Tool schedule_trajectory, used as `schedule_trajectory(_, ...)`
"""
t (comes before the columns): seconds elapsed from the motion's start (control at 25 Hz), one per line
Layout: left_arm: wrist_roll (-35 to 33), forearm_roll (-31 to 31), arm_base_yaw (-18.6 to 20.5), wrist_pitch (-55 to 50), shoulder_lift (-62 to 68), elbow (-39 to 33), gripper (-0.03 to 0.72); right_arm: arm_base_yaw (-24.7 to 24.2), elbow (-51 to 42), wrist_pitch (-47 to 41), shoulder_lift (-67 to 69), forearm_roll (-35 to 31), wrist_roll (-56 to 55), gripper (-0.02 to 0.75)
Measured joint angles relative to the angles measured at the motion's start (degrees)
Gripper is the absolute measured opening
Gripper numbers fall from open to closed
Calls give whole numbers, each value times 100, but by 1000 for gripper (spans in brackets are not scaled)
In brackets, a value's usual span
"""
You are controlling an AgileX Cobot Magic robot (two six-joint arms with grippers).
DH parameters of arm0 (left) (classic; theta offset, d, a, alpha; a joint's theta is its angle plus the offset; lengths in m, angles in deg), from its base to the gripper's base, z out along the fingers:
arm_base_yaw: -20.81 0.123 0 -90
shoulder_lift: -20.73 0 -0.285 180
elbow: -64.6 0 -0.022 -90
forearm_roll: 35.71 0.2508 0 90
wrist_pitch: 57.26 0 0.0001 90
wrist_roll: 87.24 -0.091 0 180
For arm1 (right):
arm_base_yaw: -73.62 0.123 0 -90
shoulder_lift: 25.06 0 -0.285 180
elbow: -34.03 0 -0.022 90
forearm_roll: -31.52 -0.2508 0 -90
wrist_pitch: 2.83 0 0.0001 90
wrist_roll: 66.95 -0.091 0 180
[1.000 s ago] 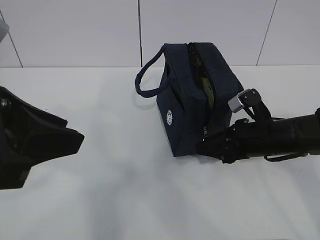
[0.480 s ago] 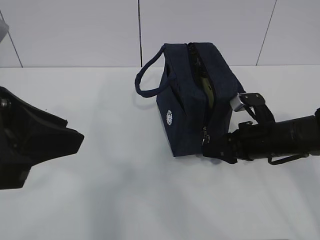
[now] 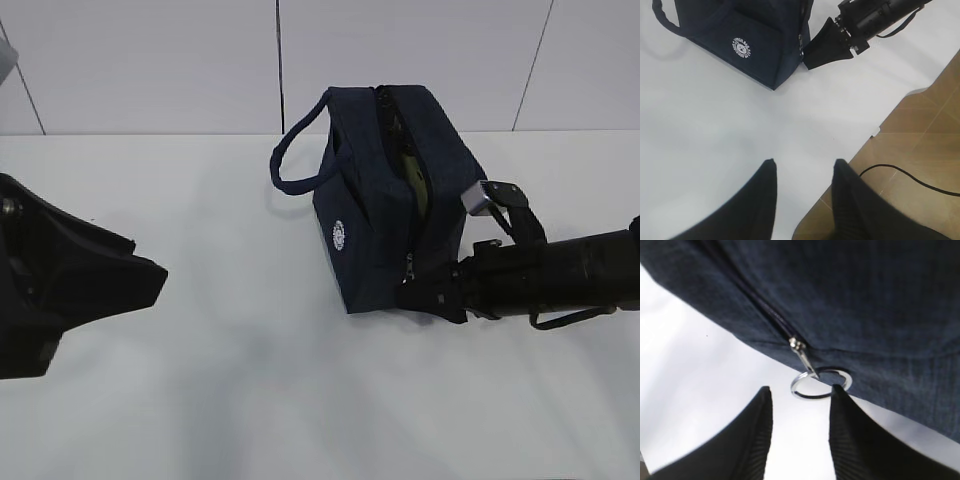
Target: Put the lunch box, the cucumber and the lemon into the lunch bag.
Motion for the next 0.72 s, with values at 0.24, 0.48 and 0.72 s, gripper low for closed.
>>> schedule_trajectory(0.24, 0, 0, 0, 0, 0, 0, 263, 0, 0, 0, 0, -81, -167, 286)
schedule_trajectory(0.48, 0, 0, 0, 0, 0, 0, 262, 0, 10, 24, 0, -81, -181, 286)
schedule_trajectory(0.72, 0, 0, 0, 0, 0, 0, 258, 0, 40, 221, 0, -81, -195, 256)
